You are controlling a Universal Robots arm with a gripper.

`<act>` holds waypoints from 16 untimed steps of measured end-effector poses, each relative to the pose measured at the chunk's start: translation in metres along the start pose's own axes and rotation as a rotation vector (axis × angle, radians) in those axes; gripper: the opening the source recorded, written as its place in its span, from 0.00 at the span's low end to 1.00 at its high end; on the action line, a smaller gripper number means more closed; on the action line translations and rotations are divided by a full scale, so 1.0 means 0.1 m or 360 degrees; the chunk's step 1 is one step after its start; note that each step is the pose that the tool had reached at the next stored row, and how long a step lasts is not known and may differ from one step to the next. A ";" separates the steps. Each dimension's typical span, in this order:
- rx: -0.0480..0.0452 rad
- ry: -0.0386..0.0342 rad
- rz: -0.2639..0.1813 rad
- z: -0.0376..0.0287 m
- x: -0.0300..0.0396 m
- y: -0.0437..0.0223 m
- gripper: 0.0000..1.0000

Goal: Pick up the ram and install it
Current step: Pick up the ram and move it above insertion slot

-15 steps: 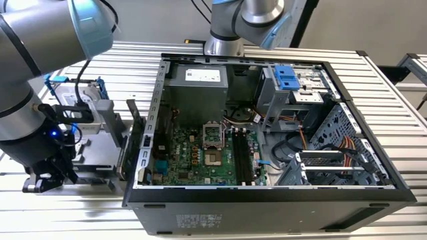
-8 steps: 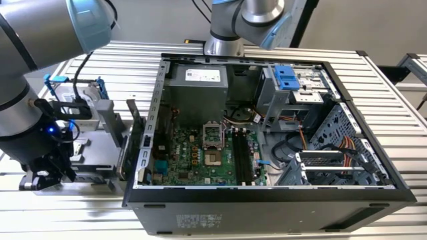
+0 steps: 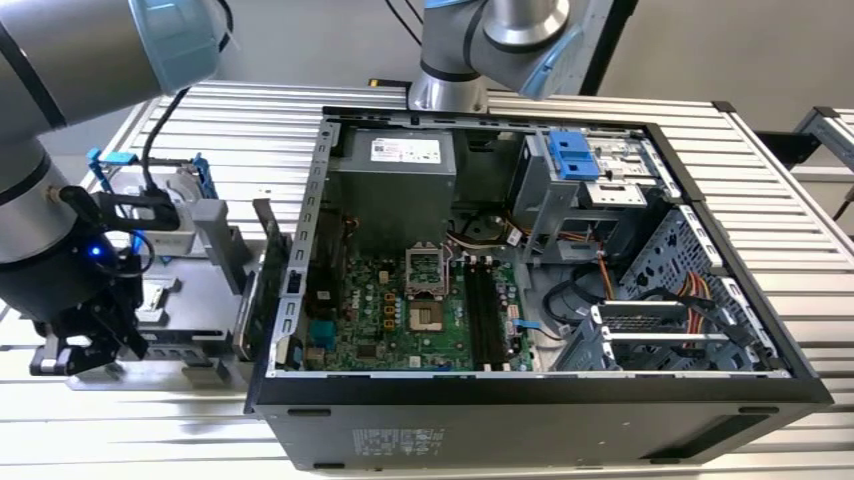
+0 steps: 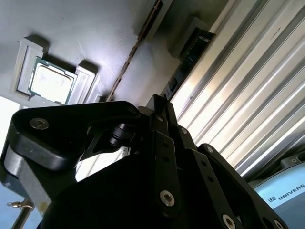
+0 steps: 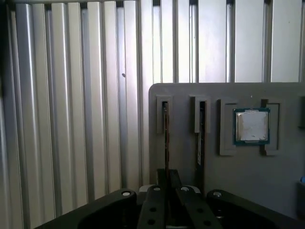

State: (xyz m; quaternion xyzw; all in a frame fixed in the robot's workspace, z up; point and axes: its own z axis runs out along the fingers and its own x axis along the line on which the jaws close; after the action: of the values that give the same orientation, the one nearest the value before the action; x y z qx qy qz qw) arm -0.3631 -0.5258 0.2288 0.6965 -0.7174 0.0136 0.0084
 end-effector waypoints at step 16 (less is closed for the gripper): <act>0.0000 0.0001 0.0000 -0.123 0.003 0.001 0.00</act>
State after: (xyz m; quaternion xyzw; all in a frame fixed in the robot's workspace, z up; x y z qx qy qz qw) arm -0.3633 -0.5258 0.2411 0.6965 -0.7174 0.0138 0.0086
